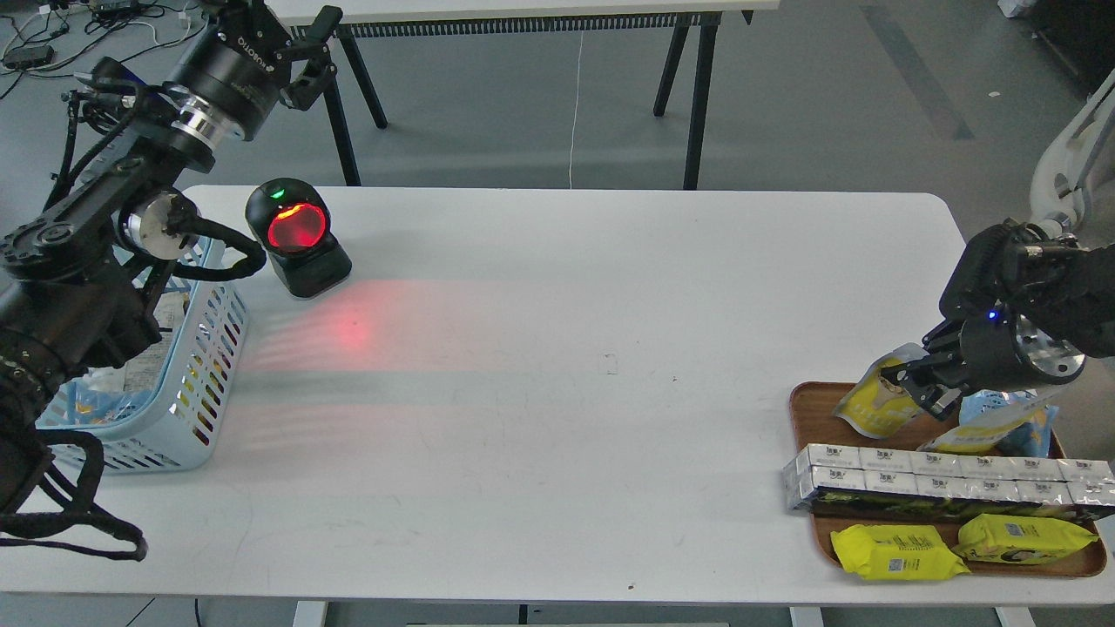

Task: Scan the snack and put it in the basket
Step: 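Grasp the yellow snack pouch on the tray with the right gripper, then carry the pouch with the right gripper toward the table center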

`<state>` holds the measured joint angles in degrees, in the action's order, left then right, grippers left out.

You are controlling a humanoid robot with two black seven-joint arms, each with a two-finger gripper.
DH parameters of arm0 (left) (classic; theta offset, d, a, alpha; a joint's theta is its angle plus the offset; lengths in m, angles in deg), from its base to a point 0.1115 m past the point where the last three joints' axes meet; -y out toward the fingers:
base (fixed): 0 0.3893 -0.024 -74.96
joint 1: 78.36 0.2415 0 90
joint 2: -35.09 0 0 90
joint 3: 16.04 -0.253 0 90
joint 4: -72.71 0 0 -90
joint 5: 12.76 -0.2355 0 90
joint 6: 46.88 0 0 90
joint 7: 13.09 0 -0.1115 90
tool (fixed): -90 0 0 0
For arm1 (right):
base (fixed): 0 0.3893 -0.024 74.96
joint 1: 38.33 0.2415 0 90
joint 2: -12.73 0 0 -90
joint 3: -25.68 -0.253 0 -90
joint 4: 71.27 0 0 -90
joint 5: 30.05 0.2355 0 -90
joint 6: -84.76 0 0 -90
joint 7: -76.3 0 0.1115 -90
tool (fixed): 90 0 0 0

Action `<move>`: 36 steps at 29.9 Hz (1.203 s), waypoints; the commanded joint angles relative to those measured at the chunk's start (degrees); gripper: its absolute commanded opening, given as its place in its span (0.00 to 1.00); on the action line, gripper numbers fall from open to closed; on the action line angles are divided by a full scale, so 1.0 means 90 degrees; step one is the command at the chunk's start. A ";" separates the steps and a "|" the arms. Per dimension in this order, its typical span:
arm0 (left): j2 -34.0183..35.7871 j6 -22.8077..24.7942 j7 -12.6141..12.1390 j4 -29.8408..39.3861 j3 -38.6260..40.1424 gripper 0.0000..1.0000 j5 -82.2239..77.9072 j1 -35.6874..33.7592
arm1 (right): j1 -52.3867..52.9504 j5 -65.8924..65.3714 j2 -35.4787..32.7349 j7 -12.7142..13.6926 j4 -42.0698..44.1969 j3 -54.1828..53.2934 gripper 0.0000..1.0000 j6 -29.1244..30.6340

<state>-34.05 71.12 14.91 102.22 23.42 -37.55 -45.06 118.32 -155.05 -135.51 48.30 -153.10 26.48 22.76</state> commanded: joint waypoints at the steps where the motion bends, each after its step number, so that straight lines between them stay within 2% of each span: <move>1: 0.0006 0.0000 0.0000 -0.0008 0.0000 1.00 0.0000 0.0001 | 0.0055 0.0000 0.0016 0.0001 -0.0009 -0.0322 0.00 -0.0001; 6: -0.0013 0.0000 0.0000 0.0002 0.0000 1.00 0.0000 -0.0009 | 0.0454 0.0000 0.0152 0.0001 -0.0019 -0.0577 0.00 -0.0001; 11: -0.0023 0.0000 0.0000 0.0002 0.0000 1.00 -0.0010 -0.0019 | 0.1021 0.0000 0.0952 0.0001 0.0010 -0.0567 0.00 -0.0001; 18: -0.0003 0.0000 0.0000 -0.0008 0.0000 1.00 -0.0010 -0.0019 | 0.1627 0.0000 0.2738 0.0001 0.0595 -0.0480 0.00 -0.0001; 23: 0.0026 0.0000 0.0000 0.0002 0.0000 1.00 0.0020 0.0001 | 0.1911 0.0000 0.4193 0.0001 0.1201 0.0115 0.00 -0.0001; 29: 0.0075 0.0000 0.0000 0.0002 0.0000 1.00 0.0029 0.0049 | 0.1901 0.0000 0.5278 0.0001 0.1767 0.0428 0.00 -0.0001; 36: 0.0094 0.0000 0.0000 0.0002 0.0000 1.00 0.0039 0.0059 | 0.1901 0.0000 0.5885 0.0001 0.2032 0.0468 0.00 -0.0001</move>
<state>-33.19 71.12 14.91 102.23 23.45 -37.26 -44.62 135.49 -155.05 -84.56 48.30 -135.45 30.59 22.76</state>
